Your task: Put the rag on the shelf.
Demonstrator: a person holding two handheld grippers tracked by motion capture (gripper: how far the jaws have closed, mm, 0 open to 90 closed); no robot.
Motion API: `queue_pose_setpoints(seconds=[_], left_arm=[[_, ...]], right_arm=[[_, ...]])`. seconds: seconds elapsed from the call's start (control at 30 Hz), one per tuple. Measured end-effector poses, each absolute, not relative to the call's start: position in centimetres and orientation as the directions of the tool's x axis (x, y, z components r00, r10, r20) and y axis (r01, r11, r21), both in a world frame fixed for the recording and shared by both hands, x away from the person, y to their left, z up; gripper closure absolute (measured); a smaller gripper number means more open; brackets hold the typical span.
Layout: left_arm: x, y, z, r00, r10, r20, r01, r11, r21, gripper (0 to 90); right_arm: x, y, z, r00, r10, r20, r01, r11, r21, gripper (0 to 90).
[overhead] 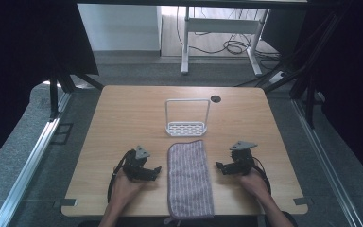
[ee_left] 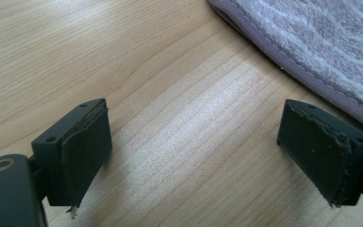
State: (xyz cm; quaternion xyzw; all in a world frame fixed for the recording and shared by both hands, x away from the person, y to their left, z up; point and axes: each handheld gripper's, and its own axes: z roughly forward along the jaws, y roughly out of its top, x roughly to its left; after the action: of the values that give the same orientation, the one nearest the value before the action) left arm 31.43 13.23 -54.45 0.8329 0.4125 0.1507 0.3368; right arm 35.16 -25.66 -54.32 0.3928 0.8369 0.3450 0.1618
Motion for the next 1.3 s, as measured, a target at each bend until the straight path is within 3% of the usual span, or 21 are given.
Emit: queue_pose_setpoints(seconds=[0.63,1.3], left_arm=[[31.4,13.3,-54.4,0.609,0.792,-0.028,0.587,-0.427,0.688,12.1],[32.1,13.0,-53.2,0.635,0.770,-0.064,0.571,-0.412,0.710,20.5]], right_arm=[[35.2,-25.6,-54.3,-0.644,0.765,-0.002,0.545,0.461,0.701,3.7],[35.3,-24.9,-52.3,-0.662,0.745,0.082,0.579,0.438,0.688,15.3]])
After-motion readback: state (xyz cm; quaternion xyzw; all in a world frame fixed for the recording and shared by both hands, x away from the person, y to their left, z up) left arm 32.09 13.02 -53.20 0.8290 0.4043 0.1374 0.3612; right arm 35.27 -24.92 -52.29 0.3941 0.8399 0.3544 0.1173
